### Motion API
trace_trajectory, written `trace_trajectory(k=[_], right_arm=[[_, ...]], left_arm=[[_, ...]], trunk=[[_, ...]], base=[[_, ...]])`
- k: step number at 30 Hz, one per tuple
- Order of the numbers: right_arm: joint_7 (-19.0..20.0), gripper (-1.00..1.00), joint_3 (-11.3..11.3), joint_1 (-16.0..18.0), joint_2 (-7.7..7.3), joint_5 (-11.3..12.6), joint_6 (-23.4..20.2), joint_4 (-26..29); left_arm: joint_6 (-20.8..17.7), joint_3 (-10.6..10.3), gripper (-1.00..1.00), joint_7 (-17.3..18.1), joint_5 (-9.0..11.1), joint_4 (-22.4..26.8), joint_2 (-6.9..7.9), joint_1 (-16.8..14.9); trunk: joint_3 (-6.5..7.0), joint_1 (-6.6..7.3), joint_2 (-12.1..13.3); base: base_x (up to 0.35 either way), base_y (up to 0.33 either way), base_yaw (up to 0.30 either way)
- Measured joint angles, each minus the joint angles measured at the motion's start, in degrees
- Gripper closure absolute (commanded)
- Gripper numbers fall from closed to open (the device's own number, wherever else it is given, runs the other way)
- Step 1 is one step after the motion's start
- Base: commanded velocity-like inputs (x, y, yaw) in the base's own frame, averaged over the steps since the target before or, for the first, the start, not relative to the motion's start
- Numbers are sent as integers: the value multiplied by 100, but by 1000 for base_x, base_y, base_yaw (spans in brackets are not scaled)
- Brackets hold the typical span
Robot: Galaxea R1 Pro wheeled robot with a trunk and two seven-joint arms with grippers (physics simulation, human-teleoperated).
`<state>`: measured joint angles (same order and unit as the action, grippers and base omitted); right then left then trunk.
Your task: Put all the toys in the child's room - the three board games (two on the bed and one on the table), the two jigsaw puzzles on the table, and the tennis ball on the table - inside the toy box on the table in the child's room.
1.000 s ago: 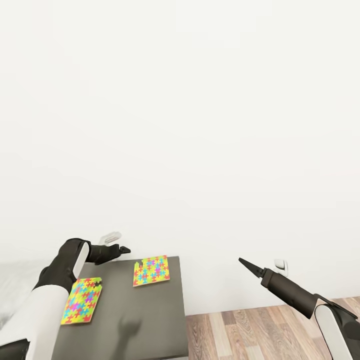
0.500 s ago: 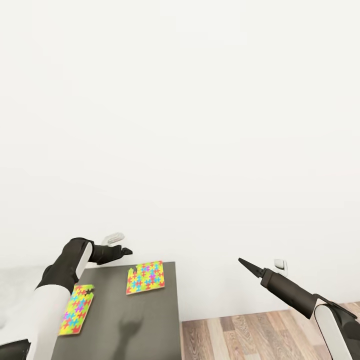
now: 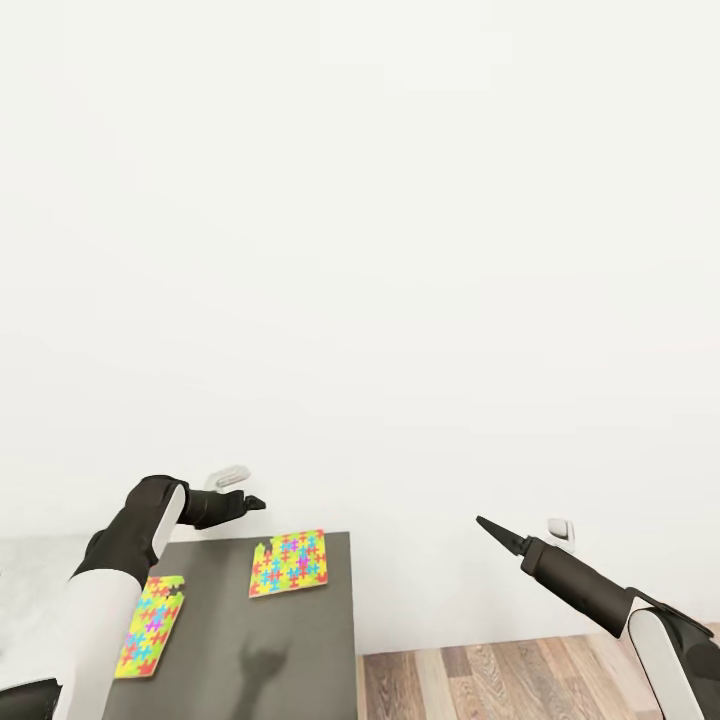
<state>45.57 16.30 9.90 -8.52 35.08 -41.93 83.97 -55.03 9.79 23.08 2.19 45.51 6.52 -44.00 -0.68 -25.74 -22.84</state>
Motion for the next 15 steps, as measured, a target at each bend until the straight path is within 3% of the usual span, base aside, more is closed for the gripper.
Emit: trace_trajectory(k=[7, 15], right_arm=[[6, -100, 0, 0, 0, -2, 0, 3], [7, -100, -5, 0, 0, -5, 0, 5]], left_arm=[[1, -2, -100, 0, 5, -1, -2, -1], [1, -5, -100, -4, 0, -1, -1, -1]], trunk=[[11, -1, -1], [13, 0, 0]], base=[[45, -2, 21], [153, 0, 4]])
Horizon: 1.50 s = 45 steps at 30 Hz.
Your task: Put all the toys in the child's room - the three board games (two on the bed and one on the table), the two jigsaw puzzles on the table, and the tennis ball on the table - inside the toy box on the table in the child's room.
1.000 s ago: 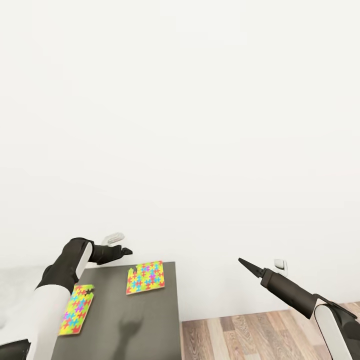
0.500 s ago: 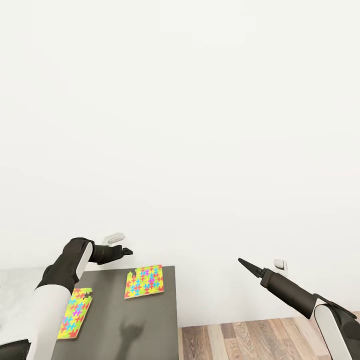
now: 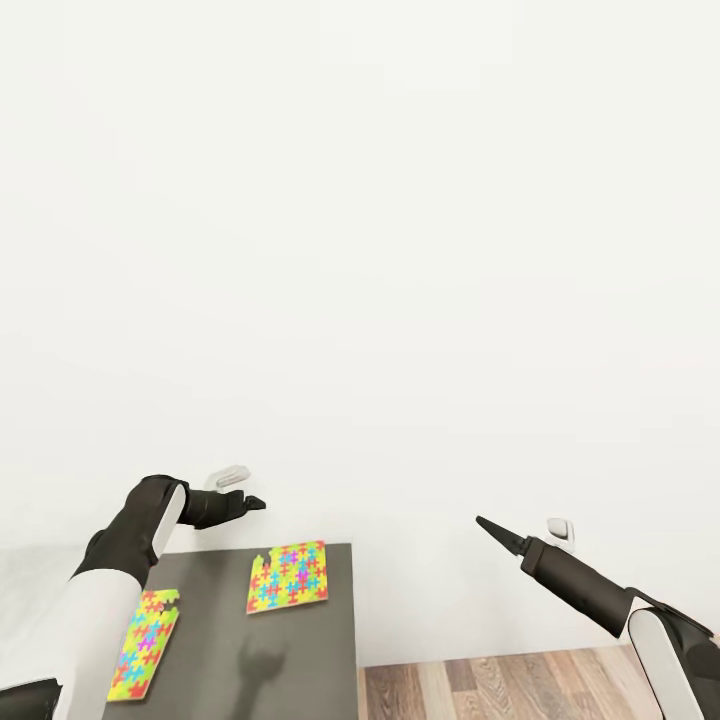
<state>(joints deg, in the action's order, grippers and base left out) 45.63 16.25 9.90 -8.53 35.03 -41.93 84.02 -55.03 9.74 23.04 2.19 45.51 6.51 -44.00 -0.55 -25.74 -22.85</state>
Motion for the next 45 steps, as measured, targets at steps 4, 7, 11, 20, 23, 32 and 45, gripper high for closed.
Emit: trace_trajectory(k=[4, 7, 11, 20, 23, 32, 45], right_arm=[[0, -100, -2, 0, 0, 1, 0, -2], [0, -100, -1, 0, 0, 1, 0, -4], [0, -100, -2, 0, 0, 2, 0, -5], [0, -100, -3, 0, 0, -3, 0, -6], [0, -100, -3, 0, 0, -4, 0, -5], [0, -100, -4, 0, 0, -4, 1, -1], [0, -100, -4, 1, 0, -7, 0, 0]], left_arm=[[0, 0, -100, 3, 1, 0, 0, 0], [0, 0, -100, 4, 0, 0, 0, 0], [0, 0, -100, 5, 0, 0, 0, 0], [0, 1, -100, 17, 5, 0, 0, 0], [0, 1, -100, 18, 6, 0, 0, 0], [0, 1, -100, 7, 4, 0, 0, 0], [-1, 0, -100, 8, 7, 2, -2, 0]], trunk=[[0, -1, 0], [0, -1, 0], [0, 0, -1], [0, -1, 0], [0, -1, 0], [0, 0, 0], [18, -1, -2]], base=[[64, 0, 1], [51, 0, 0], [125, 0, 0], [110, 0, 0], [28, 0, 0], [83, 0, 2], [21, 0, 146]])
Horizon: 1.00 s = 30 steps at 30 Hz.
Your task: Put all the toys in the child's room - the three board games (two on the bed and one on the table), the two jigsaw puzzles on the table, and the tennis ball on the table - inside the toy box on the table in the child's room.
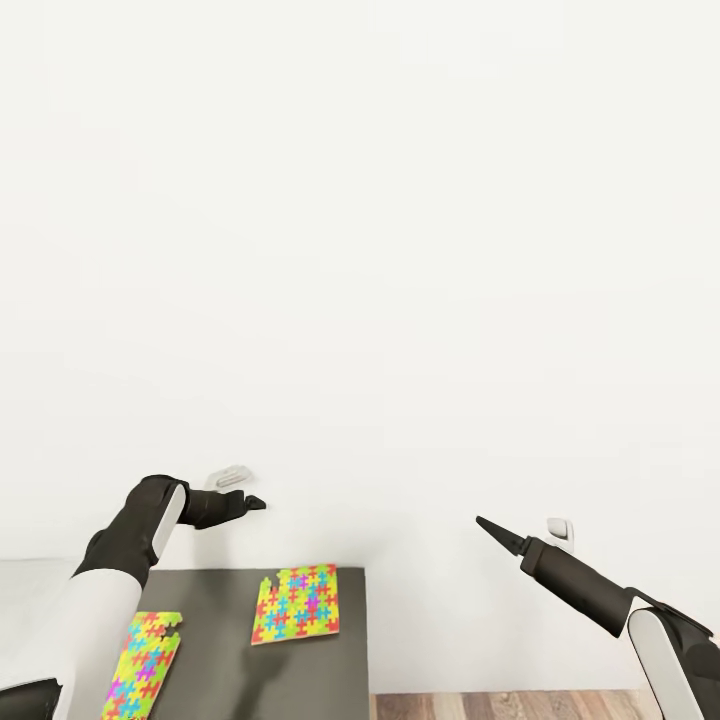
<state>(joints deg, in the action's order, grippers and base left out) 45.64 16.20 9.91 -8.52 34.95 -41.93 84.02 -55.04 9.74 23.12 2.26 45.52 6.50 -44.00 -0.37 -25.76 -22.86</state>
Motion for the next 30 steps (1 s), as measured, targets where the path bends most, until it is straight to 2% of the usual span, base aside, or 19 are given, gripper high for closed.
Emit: trace_trajectory(k=[16, 30], right_arm=[[4, -100, 1, -1, 0, 8, 6, -7], [2, -100, 1, -1, 0, 11, 19, -14]], left_arm=[[1, -1, -100, 6, -2, -1, 2, -1], [3, -1, -100, 20, -3, -1, 1, -1]], trunk=[[4, 0, 0], [4, 0, 0]], base=[[1, 0, 25], [69, 0, 1]])
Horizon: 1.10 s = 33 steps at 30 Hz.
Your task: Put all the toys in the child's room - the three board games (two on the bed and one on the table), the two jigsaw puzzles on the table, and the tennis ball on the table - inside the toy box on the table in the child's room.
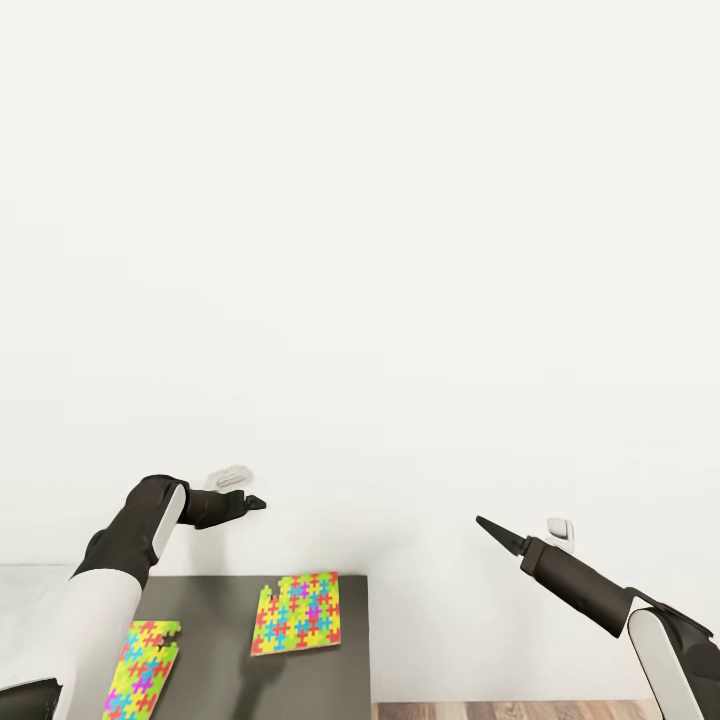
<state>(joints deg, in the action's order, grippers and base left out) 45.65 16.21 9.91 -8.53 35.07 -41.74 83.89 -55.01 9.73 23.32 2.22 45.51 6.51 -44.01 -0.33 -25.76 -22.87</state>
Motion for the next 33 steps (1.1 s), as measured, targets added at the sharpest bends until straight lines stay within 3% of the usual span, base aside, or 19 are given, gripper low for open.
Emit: trace_trajectory(k=[33], right_arm=[[-5, -100, 3, 0, 0, -4, 87, 6]], left_arm=[[-2, 0, -100, 18, -5, 0, 1, 0]], trunk=[[0, 0, 0]], base=[[2, 0, 0]])
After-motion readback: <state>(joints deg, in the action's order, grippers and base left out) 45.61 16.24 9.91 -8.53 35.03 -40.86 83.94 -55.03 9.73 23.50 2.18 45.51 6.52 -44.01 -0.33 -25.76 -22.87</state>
